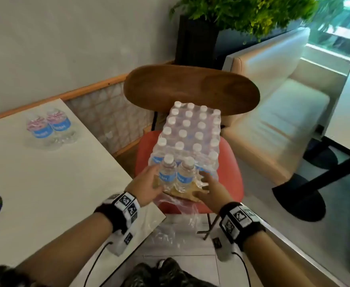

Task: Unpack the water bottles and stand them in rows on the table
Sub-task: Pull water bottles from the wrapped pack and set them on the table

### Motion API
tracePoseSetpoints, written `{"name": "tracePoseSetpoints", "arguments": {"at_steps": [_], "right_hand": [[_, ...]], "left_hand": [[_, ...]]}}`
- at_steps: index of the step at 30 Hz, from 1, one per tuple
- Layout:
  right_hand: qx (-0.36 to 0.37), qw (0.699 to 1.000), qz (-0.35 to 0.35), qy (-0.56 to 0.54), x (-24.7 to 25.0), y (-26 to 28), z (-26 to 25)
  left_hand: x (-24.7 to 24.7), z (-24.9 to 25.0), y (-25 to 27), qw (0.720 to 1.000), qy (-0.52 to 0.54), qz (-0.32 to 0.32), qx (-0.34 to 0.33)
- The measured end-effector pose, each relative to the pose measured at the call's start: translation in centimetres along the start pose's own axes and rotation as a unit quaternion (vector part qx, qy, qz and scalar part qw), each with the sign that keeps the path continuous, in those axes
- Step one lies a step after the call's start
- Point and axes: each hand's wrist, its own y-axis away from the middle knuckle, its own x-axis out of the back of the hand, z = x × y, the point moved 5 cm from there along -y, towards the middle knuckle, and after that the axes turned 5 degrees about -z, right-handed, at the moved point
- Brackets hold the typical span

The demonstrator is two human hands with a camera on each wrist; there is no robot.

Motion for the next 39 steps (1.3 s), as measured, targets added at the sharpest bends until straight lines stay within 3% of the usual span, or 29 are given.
{"name": "tracePoseSetpoints", "arguments": {"at_steps": [3, 6, 11, 13, 18, 23, 26, 32, 36, 39], "right_hand": [[0.054, 0.998, 0.021, -0.030, 0.8, -1.6, -1.9], [0.050, 0.999, 0.018, -0.008, 0.8, -2.7, -3.7], [0.025, 0.999, 0.017, 0.020, 0.1, -2.6, -4.5], [0.041, 0.998, 0.040, -0.008, -0.7, -2.6, -4.4], [0.057, 0.998, -0.001, -0.015, -3.5, -1.2, -5.7], [0.104, 0.992, -0.010, 0.063, -8.3, 1.0, -10.8], [0.140, 0.989, -0.048, 0.000, -12.1, 2.3, -14.8], [0.175, 0.978, -0.111, -0.009, -19.6, 1.7, -20.0], [0.181, 0.977, -0.115, -0.003, -21.8, 0.9, -22.2], [0.161, 0.980, -0.118, 0.007, -21.7, 0.5, -21.9]], "left_hand": [[0.7, 1.0, -3.2, 0.999, 0.021, 0.025, -0.003], [0.1, 1.3, -4.4, 1.000, 0.006, 0.003, 0.015], [1.0, 2.1, -3.8, 0.999, 0.022, 0.028, -0.010], [1.8, 1.9, -2.6, 0.998, 0.039, 0.030, -0.027], [4.7, 0.1, 1.4, 0.994, 0.082, 0.066, -0.040], [9.5, -3.9, 6.2, 0.992, 0.084, 0.096, 0.001], [11.7, -7.0, 9.1, 0.994, 0.050, 0.087, 0.039], [14.9, -12.5, 13.7, 0.987, 0.019, 0.108, 0.118], [15.9, -14.1, 14.7, 0.982, 0.035, 0.128, 0.132], [15.8, -14.3, 14.6, 0.986, 0.020, 0.105, 0.129]]}}
